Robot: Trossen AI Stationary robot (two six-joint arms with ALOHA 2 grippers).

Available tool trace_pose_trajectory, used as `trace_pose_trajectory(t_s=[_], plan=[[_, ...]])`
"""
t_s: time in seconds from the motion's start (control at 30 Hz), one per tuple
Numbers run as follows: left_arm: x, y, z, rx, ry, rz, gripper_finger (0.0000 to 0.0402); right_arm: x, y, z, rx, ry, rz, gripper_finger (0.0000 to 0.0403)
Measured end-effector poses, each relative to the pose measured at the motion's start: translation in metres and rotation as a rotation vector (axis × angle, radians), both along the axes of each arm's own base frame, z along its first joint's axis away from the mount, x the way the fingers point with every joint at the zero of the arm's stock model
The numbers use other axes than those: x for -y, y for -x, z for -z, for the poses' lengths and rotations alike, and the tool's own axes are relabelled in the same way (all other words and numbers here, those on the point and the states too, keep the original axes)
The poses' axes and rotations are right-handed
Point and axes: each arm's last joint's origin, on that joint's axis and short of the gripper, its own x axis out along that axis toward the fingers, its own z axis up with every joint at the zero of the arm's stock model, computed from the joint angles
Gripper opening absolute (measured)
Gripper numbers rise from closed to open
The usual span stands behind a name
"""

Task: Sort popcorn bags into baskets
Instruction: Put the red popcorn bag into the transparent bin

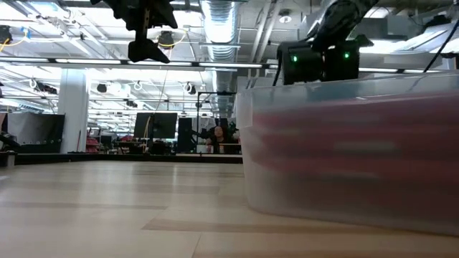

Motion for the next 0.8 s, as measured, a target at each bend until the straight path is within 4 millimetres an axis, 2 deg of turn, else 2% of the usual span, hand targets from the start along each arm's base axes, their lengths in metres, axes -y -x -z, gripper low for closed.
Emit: trace_pose_trajectory(t_s=[0.17, 0.3, 0.5, 0.67, 0.73, 0.8], plan=[[-0.001, 0.005, -0.004, 0.013, -0.031, -0.012, 0.0389, -0.006, -0.019, 0.030, -0.041, -0.039, -0.076, 0.0020], [0.000, 0.014, -0.010, 0.002, -0.120, -0.079, 0.0389, -0.014, -0.052, 0.033, -0.005, -0.016, -0.165, 0.0018], [0.006, 0.033, -0.021, -0.025, -0.293, -0.187, 0.0389, -0.021, -0.114, 0.016, 0.096, -0.037, -0.382, 0.0017], [0.013, 0.049, -0.026, -0.047, -0.324, -0.246, 0.0389, -0.021, -0.167, 0.011, 0.258, -0.031, -0.511, 0.0022], [0.017, 0.056, -0.025, -0.077, -0.311, -0.239, 0.0389, -0.024, -0.185, 0.003, 0.339, 0.003, -0.544, 0.0022], [0.022, 0.060, -0.023, -0.112, -0.286, -0.220, 0.0389, -0.028, -0.201, -0.015, 0.413, 0.047, -0.607, 0.0020]])
